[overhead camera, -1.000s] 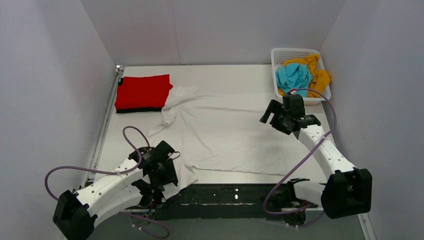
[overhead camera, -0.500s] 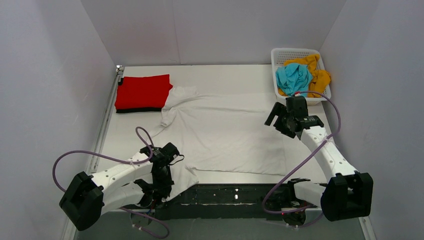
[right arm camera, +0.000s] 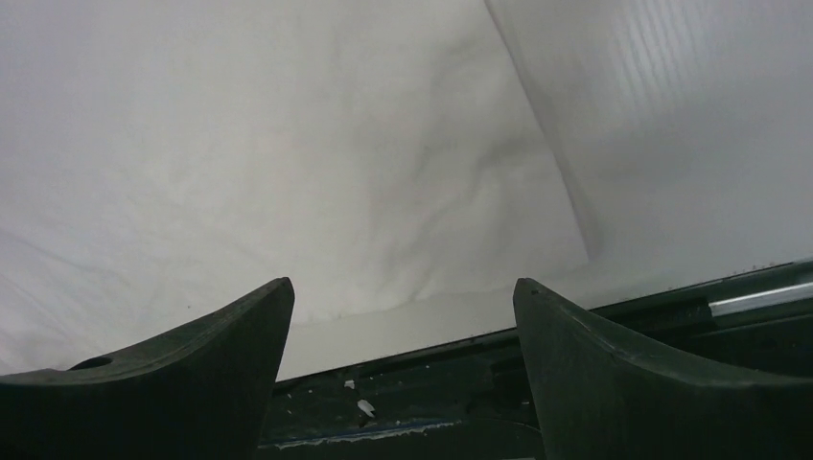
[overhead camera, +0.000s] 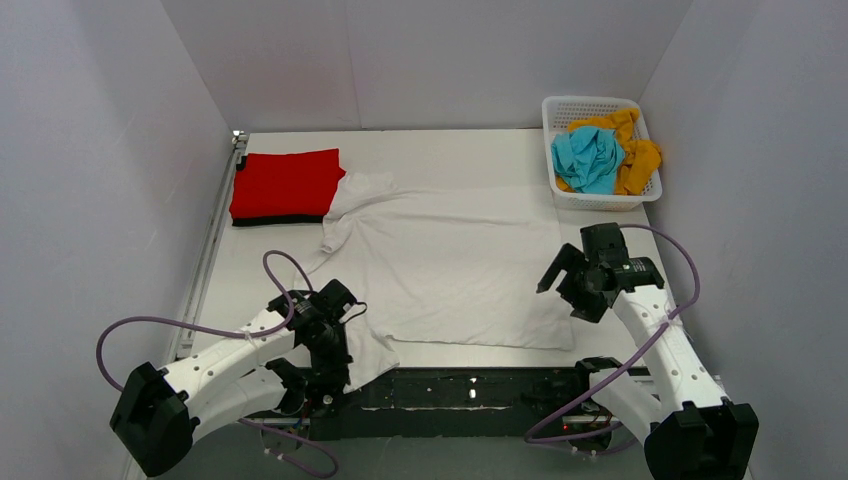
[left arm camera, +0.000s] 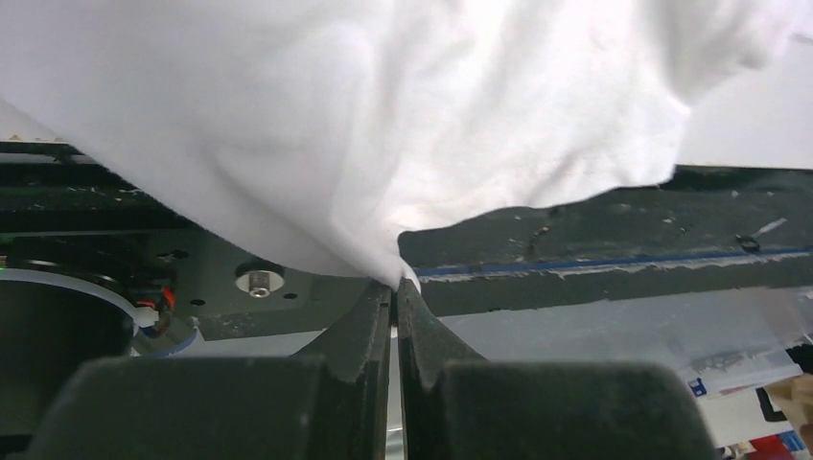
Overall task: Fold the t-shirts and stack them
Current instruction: Grab the side of the flattened tshirt closest away from the robot with both arms
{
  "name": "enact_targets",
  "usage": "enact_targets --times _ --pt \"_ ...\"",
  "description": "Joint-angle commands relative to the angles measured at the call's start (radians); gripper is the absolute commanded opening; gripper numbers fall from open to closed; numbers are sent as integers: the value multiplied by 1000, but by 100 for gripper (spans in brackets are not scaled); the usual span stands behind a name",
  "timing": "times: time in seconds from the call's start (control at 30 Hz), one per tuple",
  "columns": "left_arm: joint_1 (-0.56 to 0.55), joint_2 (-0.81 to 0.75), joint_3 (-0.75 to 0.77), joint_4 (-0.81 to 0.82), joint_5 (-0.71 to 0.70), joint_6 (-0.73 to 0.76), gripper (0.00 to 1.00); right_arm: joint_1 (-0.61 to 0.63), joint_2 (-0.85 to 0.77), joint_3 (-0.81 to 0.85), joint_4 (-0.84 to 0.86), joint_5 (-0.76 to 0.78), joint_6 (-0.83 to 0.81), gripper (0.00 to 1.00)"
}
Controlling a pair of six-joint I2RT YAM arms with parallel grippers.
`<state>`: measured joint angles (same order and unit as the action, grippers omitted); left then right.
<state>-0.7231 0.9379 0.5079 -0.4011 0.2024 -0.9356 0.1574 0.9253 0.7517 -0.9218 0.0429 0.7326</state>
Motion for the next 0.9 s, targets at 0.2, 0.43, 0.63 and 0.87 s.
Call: enact_targets --times 0.2,0.43,0.63,0.87 --pt "-5 9 95 -123 40 44 0 3 -117 -193 -59 -155 218 83" --pt "-5 -6 139 -147 -16 60 0 13 -90 -237 -9 -138 290 78" --pt "-4 -23 142 -148 -40 46 0 13 -22 -278 56 -104 314 75" --pt "2 -30 163 -158 -72 40 0 13 28 -283 95 -54 316 63"
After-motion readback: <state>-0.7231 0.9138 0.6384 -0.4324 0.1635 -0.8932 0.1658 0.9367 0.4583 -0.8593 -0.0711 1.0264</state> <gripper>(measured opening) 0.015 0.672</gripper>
